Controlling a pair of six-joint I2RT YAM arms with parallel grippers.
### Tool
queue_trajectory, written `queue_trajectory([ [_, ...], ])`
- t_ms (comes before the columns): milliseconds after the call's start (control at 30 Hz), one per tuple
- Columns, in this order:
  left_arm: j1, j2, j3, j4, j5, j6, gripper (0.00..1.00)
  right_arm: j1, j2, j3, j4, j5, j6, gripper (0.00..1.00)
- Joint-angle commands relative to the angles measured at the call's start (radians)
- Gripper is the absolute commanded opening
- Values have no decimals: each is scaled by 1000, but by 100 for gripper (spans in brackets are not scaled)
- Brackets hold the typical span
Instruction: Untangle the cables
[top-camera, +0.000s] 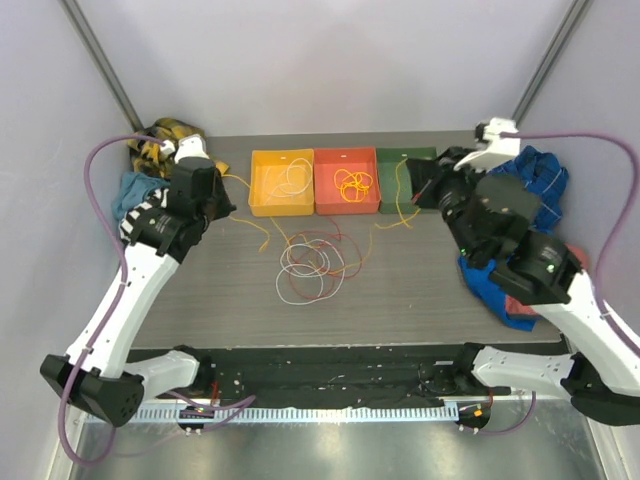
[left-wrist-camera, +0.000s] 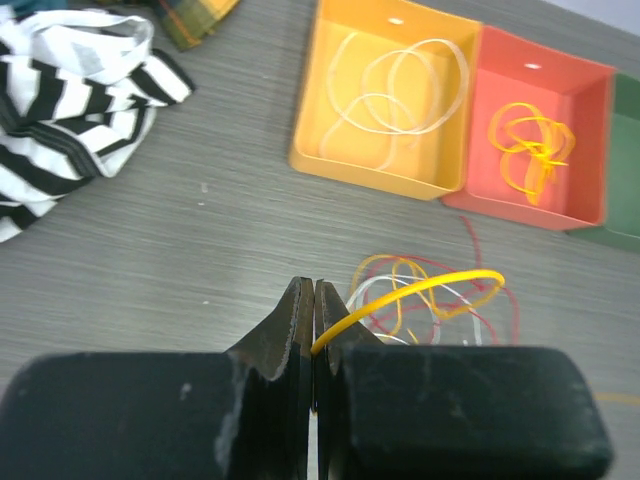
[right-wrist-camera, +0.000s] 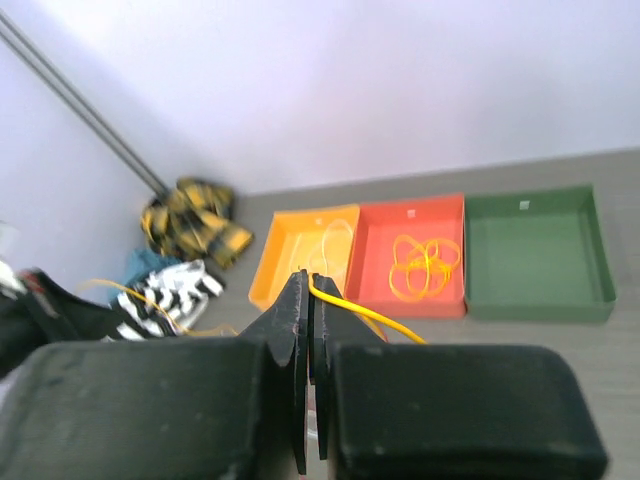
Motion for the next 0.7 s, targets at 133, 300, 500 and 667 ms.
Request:
queue_trajectory([
  [133,0,138,-4,-60,-136,6,0,0,154,586,-153,35,-178,1],
  [300,-1,262,-32,-103,-124,-25,0,2,228,753,-186,18,-198,1],
  [500,0,299,-86,-89,-63,-37,6,0,160,555,-161,38,-158,1],
  [667,-1,230,-171,-6,-12,-40,43,2,80,316,-95,46,-106,1],
])
